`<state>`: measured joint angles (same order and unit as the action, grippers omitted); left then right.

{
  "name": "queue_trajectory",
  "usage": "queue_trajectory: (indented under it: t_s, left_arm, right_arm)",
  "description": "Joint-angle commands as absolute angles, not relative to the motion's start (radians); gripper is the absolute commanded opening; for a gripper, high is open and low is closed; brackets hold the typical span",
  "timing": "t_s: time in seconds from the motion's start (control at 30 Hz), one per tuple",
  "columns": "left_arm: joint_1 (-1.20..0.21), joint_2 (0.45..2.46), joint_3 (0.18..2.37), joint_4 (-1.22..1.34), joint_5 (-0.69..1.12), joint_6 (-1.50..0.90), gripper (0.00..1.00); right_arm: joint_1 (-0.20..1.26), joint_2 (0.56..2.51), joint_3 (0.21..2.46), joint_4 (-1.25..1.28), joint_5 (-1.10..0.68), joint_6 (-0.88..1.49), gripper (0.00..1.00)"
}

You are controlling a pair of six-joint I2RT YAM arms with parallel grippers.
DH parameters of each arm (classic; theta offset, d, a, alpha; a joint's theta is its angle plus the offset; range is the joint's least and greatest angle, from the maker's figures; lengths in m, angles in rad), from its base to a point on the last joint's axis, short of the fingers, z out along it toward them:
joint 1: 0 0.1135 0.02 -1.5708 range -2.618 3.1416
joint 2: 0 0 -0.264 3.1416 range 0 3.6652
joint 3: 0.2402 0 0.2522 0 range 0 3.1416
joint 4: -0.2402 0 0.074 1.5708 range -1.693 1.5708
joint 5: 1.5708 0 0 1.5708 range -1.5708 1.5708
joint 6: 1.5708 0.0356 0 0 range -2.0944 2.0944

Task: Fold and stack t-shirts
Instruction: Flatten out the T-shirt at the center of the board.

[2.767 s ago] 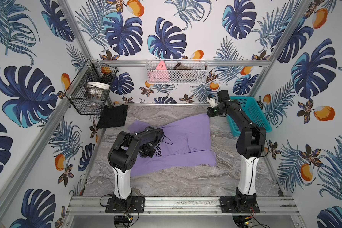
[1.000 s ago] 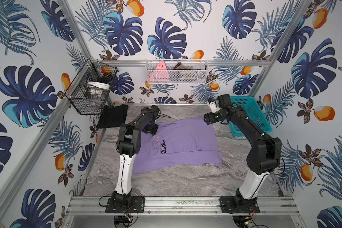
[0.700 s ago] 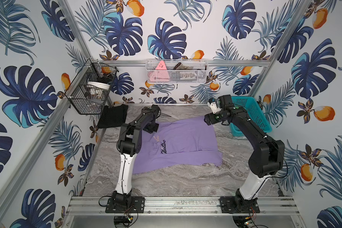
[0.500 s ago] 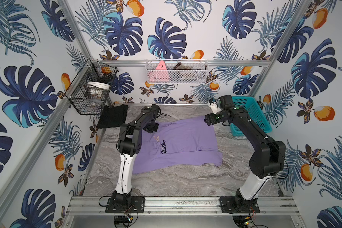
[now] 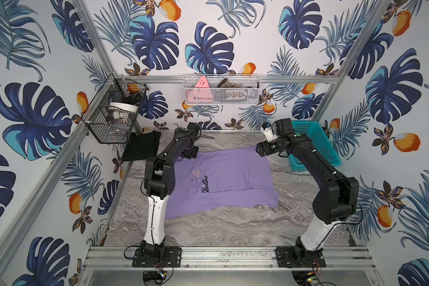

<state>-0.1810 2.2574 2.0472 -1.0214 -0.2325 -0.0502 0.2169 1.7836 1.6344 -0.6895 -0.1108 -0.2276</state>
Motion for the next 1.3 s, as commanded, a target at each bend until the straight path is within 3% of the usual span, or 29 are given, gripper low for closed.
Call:
queue_trajectory:
  t_s: [0.0,0.3,0.63,1.23,1.27]
  left_arm:
    - [-0.181,2.276,2.080,-1.022,-0.268,-0.028,0.00]
    - [-0.202,2.312,2.176,-1.044,-0.297,-0.014,0.00]
    - [-0.271,2.156,2.036,-1.031,-0.374,-0.011,0.00]
    - [-0.341,2.029,1.744,-1.040,-0.287,0.002,0.00]
    - [-0.342,2.036,1.735,-1.044,-0.288,0.004,0.23]
  right_arm:
    - [0.218,1.783,1.641,-0.678,-0.130,-0.216,0.90]
    - [0.217,1.769,1.623,-0.676,-0.124,-0.219,0.90]
    - [0.216,1.778,1.634,-0.671,-0.138,-0.217,0.90]
    - [0.218,1.823,1.694,-0.670,-0.160,-0.207,0.90]
    - [0.218,1.827,1.695,-0.670,-0.161,-0.207,0.90]
